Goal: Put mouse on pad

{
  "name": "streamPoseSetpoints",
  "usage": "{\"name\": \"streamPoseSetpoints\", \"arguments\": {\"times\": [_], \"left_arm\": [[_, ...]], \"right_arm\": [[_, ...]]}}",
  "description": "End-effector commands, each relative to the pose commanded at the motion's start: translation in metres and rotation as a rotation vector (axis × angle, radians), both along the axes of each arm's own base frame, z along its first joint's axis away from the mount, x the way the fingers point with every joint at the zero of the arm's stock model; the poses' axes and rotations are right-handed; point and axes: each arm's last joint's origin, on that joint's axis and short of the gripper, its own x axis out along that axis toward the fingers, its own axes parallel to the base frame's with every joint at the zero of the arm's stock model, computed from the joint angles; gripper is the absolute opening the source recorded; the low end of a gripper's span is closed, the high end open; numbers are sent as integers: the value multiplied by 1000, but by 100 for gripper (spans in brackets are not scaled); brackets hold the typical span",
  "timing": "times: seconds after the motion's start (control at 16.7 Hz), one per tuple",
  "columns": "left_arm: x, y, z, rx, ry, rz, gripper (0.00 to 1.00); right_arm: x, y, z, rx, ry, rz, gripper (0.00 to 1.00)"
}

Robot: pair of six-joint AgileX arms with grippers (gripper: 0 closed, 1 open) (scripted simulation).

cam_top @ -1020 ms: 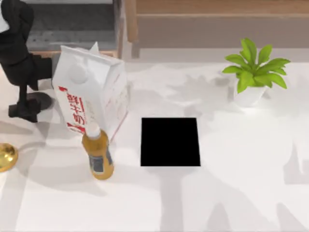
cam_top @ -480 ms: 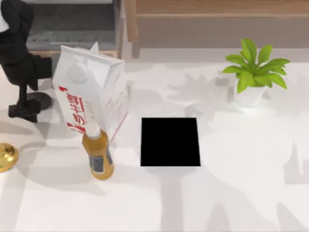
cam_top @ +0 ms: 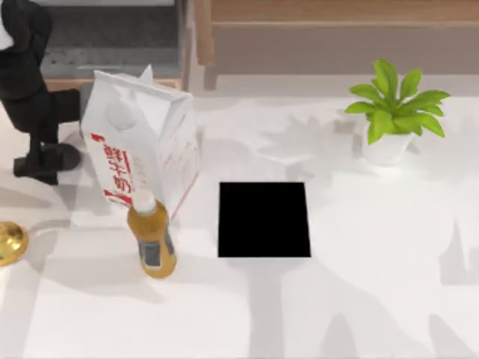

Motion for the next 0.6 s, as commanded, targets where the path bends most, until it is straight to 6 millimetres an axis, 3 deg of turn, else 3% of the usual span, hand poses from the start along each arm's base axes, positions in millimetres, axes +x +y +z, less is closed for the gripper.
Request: {"name": "streamPoseSetpoints", "arguments": {"times": [0.12, 0.18, 0.6], "left_arm": [[0, 0, 0, 0, 0, 0, 2], [0, 0, 0, 0, 0, 0, 0], [0, 0, 0, 0, 0, 0, 0]], "right_arm": [[0, 0, 0, 0, 0, 0, 100], [0, 0, 0, 0, 0, 0, 100], [0, 0, 0, 0, 0, 0, 100]]}}
